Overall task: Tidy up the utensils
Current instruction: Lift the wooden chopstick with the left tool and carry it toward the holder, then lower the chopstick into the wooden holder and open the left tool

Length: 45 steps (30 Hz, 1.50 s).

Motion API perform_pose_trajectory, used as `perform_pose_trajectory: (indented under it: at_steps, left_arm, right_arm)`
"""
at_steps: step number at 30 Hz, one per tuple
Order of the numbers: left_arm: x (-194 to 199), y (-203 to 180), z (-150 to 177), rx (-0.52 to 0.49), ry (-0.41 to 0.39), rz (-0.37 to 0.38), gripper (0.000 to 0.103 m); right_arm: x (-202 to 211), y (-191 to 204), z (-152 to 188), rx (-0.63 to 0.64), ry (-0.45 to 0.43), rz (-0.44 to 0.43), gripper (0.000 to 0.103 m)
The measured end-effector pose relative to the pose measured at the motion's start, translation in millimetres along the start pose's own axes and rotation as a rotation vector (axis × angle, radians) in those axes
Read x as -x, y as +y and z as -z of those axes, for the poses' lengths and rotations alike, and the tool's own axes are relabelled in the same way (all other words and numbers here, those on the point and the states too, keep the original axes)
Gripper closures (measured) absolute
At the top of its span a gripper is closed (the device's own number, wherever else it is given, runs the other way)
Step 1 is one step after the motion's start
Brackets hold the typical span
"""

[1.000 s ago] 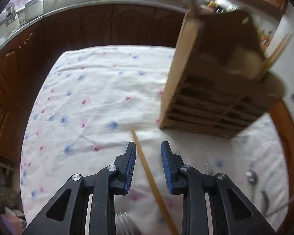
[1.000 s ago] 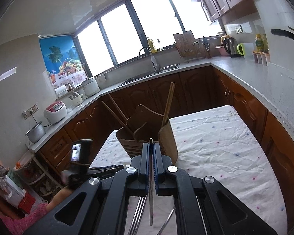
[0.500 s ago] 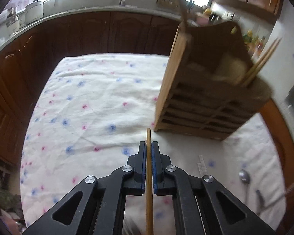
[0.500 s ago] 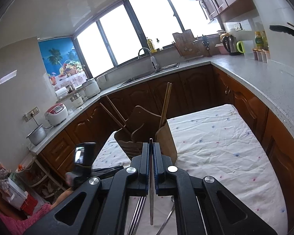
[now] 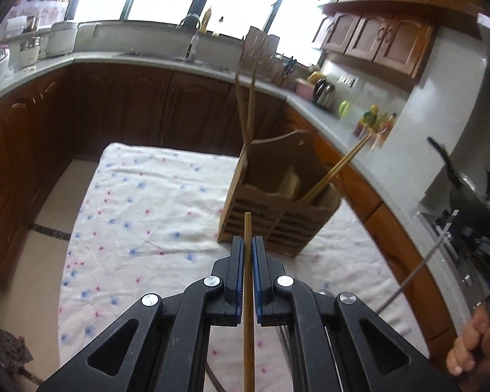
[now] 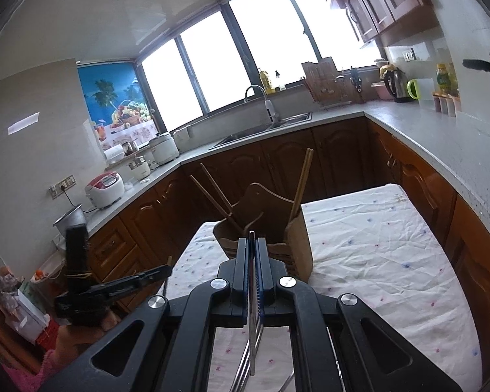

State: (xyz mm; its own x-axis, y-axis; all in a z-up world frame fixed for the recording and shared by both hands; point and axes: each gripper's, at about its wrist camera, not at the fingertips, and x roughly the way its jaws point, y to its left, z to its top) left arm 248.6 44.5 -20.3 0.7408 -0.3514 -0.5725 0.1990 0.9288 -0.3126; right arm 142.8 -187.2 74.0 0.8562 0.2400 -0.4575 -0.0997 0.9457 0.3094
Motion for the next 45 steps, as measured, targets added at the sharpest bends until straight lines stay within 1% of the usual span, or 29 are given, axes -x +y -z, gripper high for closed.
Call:
perform_pose_trajectory:
  at_steps: [3,8,14,20,29,34,38,43,45]
  left_arm:
    - [21.6,-2.3,2.3,-0.009,-0.021,0.017,0.100]
    - [35.9,-3.2,6.8,-0.017,-0.037,0.026,0.100]
    - [34.9,-5.5,9.9,-0.018,-0.033,0.027,0.100]
    - [40.0,-10.2,8.0,-0.036,-0.051,0.026,0.100]
    - [46.3,-10.6,-2.8,-0.040,-0.114,0.031,0.100]
    - [49.3,-15.4,-20.7,-0.059,-0.187,0.034,0.100]
    - [48.6,-22.6,-41.9,-0.076,-0.270,0.031,0.100]
    - [44.2,-31.2,-67.7,-0.079,-0.390,0.053,0.100]
    - [37.9,-34.8,-78.3,-0.078,-0.432,0.042,0.100]
  right_arm:
    - [2.7,5.8,-2.5,0.014,-0.010,-0.003,0.100]
    - [4.2,13.3,-4.3,0.034,-0.015,-0.007,0.100]
    - [6.2,17.0,-3.5,0.044,-0.018,-0.008,0.100]
    - [7.2,17.7,-5.4,0.048,-0.024,-0.006,0.100]
    - [1.2,14.3,-15.9,0.042,-0.056,0.004,0.100]
    - [-10.2,16.2,-33.3,0.054,-0.102,0.025,0.100]
    - [-19.3,13.8,-52.7,0.059,-0.151,0.043,0.100]
    - [-30.0,9.1,-79.6,0.045,-0.238,0.063,0.100]
    - [-35.1,8.1,-88.6,0.045,-0.269,0.073,0.100]
